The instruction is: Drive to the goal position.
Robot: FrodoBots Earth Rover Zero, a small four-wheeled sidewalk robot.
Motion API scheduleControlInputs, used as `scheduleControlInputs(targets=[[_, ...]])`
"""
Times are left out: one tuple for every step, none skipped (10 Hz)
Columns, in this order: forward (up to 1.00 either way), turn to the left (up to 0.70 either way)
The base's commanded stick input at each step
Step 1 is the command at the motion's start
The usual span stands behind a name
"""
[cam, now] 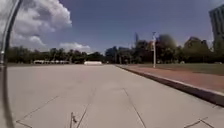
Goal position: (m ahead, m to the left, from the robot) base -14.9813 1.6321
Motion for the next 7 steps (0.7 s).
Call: scheduleControlInputs(targets=[[0.85,0.0],[0.85,0.0],[0.85,0.0],[0.85,0.0],[0.85,0.0],[0.85,0.0],[0.85,0.0]])
